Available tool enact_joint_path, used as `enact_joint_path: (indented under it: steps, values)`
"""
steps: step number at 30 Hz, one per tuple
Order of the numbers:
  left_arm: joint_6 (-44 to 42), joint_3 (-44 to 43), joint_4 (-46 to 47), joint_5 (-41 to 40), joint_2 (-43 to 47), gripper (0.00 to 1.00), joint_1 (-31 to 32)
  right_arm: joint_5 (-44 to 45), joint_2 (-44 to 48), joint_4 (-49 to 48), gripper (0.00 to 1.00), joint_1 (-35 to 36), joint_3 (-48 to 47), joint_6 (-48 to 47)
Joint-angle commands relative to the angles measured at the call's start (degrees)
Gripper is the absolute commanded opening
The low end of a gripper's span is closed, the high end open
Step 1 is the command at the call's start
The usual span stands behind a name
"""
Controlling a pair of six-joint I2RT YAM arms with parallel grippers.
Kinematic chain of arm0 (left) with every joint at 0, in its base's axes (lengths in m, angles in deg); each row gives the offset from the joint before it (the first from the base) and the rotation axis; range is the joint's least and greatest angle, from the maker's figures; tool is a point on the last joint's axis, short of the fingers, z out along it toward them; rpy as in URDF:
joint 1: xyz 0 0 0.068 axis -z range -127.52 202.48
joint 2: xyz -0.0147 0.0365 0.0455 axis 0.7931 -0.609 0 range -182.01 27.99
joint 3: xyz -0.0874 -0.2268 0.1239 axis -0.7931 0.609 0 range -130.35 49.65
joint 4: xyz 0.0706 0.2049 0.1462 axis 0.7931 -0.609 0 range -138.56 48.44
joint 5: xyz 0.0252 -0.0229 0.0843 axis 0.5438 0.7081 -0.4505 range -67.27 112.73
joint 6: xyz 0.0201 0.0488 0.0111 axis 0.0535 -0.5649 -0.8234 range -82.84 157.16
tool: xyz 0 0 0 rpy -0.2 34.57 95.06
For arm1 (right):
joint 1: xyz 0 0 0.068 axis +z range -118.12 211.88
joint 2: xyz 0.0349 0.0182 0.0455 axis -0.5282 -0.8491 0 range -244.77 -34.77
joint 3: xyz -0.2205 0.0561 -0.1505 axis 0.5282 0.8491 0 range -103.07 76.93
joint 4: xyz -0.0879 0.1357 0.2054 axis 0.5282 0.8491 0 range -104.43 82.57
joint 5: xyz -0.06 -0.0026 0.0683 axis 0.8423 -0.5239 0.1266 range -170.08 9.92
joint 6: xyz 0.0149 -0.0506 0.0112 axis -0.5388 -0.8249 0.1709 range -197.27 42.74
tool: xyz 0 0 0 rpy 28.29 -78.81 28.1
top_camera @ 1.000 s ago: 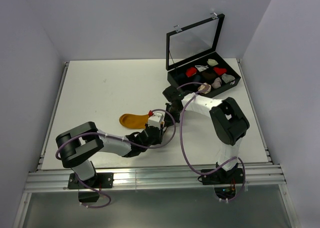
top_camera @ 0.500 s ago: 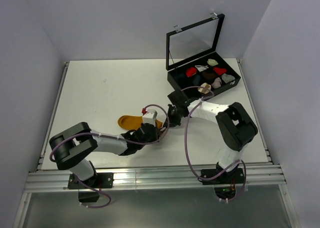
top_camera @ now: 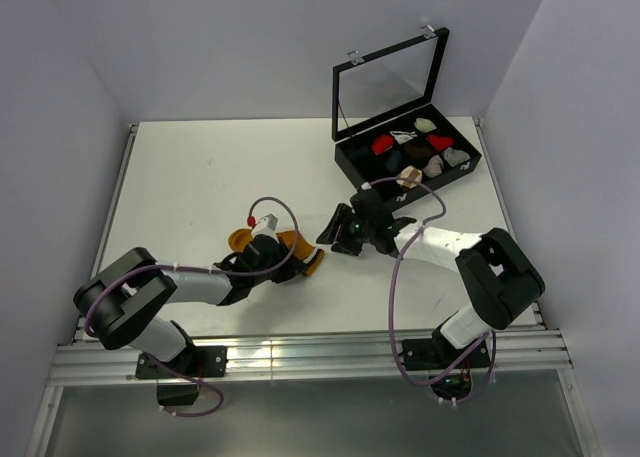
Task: Roll the socks
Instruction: Roll the sock at the center of the board.
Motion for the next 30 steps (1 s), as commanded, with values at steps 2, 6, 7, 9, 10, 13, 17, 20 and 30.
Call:
enact_joint_path:
  steps: [2,6,7,9,10,13,17,20,30]
  values:
    - [5.92,1.59,1.02,5.45,0.55,0.00,-1.77,0.84,-1.39,-5.09,0.59,1.51,0.42,1.53]
    - [7.59,2.38,1.73,5.72,1.25,0.00,-2.31,1.28,-2.71,-6.67,0.57,2.39,2.09,3.20]
    - [7.60,2.47,1.82,5.81,1.42,0.00,-2.31,2.50,-2.80,-6.93,0.56,2.65,2.61,3.55]
    - [7.51,2.30,1.82,6.34,1.51,0.00,-2.48,2.25,-2.98,-9.30,0.55,2.92,4.55,4.43]
    - [7.51,2.38,1.99,6.42,1.51,0.00,-2.48,2.25,-3.76,-9.65,0.53,3.00,4.73,4.78]
    - [7.60,2.56,2.26,6.51,1.69,0.01,-2.48,1.81,-5.52,-10.53,0.52,3.18,5.25,5.57]
    - [7.86,2.91,2.96,7.13,0.99,0.01,-2.57,1.19,-7.02,-12.03,0.51,3.36,4.91,5.92]
    - [7.77,3.00,2.87,7.30,0.63,0.01,-2.57,1.46,-8.16,-10.54,0.50,3.36,3.94,6.10]
    - [5.76,2.21,2.70,6.69,0.37,0.01,-2.57,0.05,-11.68,-7.12,0.25,3.44,2.45,4.87]
